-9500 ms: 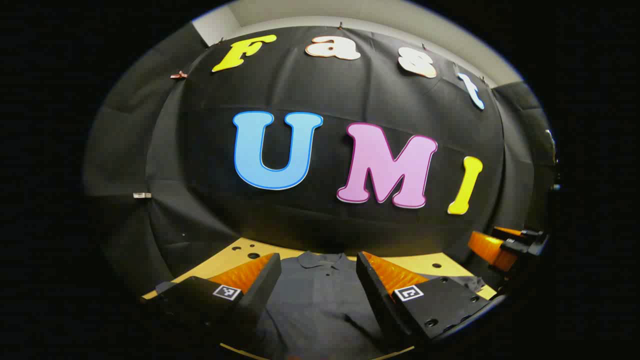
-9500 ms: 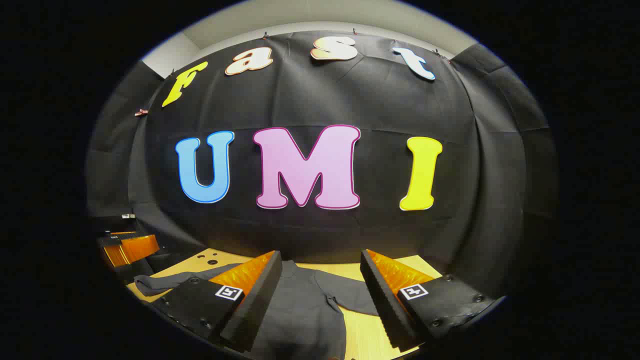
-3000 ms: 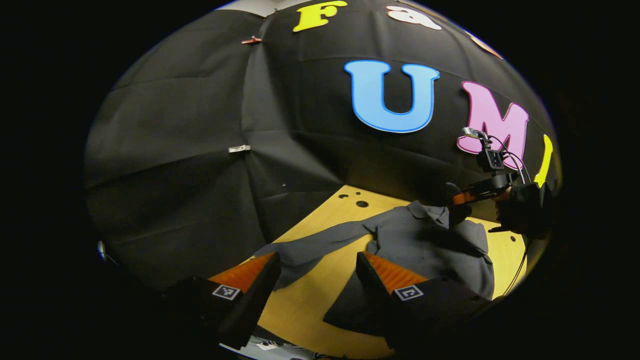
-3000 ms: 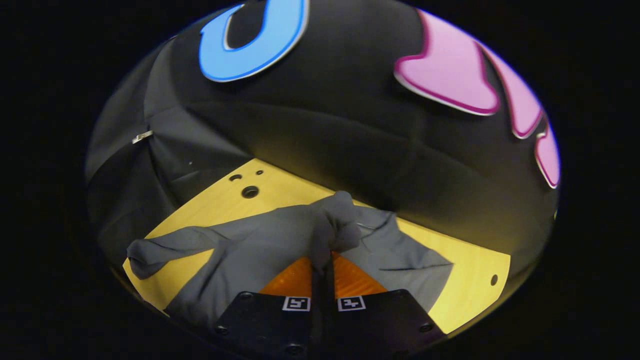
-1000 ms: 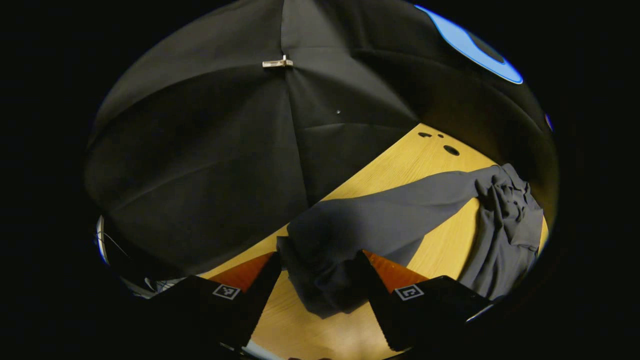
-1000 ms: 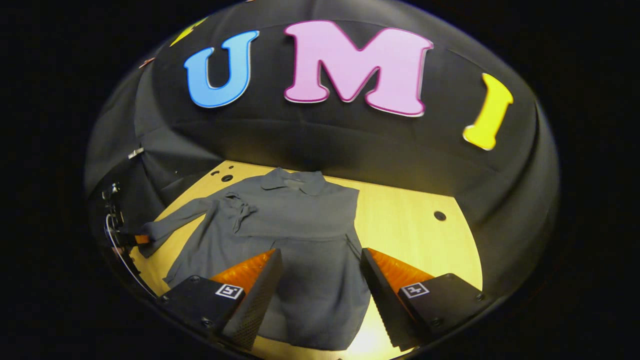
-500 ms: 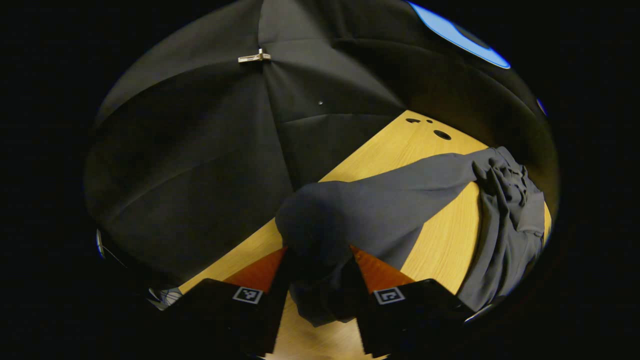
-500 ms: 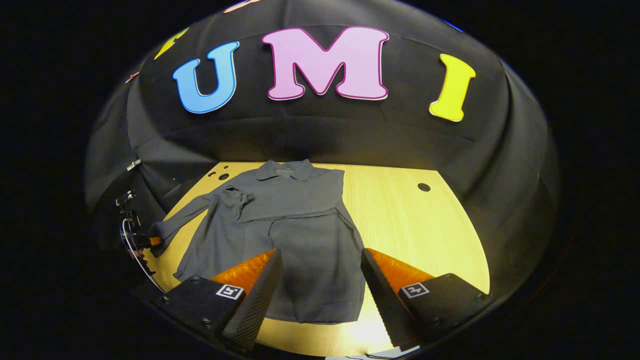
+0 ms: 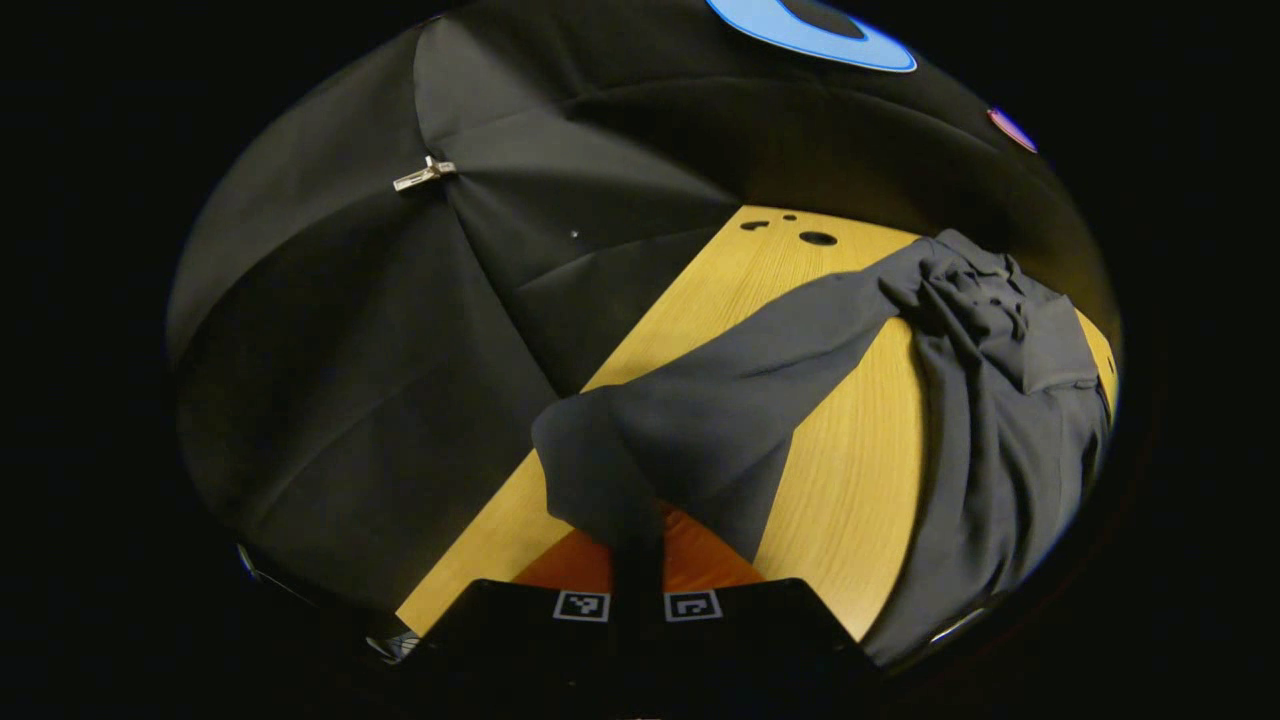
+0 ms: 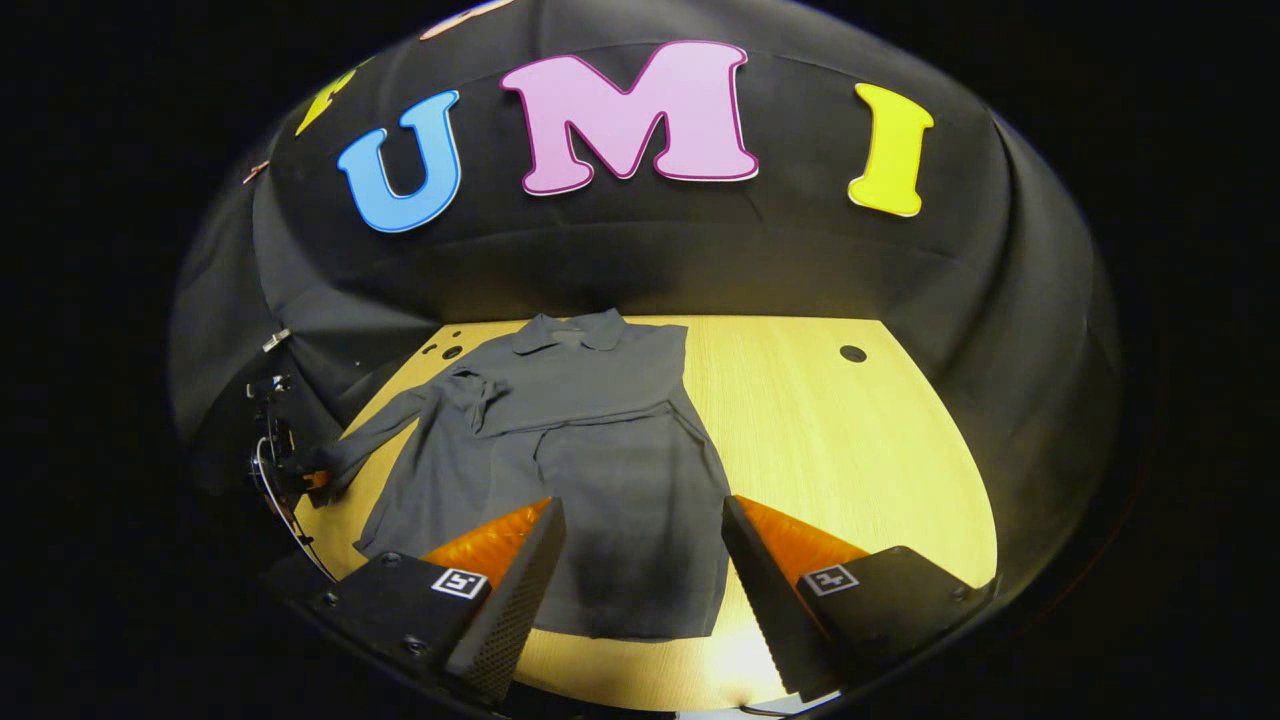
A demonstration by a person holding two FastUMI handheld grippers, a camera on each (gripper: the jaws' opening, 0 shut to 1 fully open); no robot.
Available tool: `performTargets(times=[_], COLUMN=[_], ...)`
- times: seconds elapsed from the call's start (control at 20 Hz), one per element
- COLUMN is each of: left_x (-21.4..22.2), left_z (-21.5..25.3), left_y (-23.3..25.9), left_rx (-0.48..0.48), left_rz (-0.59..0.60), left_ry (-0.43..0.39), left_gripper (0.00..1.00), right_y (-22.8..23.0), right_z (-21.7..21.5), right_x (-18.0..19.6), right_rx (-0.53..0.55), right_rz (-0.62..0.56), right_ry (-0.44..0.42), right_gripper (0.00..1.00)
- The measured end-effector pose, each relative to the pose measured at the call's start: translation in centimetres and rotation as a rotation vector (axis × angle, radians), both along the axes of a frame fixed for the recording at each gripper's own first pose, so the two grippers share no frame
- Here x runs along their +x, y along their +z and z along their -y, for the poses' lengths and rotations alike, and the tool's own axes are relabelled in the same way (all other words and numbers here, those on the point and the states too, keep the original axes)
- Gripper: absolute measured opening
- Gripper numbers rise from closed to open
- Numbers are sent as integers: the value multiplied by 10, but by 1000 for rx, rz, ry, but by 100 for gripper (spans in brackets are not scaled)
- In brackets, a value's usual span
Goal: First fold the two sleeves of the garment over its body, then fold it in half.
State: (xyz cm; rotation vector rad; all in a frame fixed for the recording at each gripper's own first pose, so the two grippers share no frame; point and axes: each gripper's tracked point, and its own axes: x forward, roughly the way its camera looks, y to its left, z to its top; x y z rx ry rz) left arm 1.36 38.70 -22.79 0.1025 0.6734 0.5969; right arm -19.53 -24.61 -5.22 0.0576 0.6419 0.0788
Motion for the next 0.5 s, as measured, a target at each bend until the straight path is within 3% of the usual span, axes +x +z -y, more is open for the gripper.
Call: performTargets(times=[0.5], left_x=[80], left_z=[69], left_y=[132], left_rx=[8], left_rz=[172], left_ry=[-74], left_gripper=[6], right_y=[13], right_z=[37], right_x=[23], right_rx=[96], right_rz=[89], right_ry=[-50], right_gripper=[99])
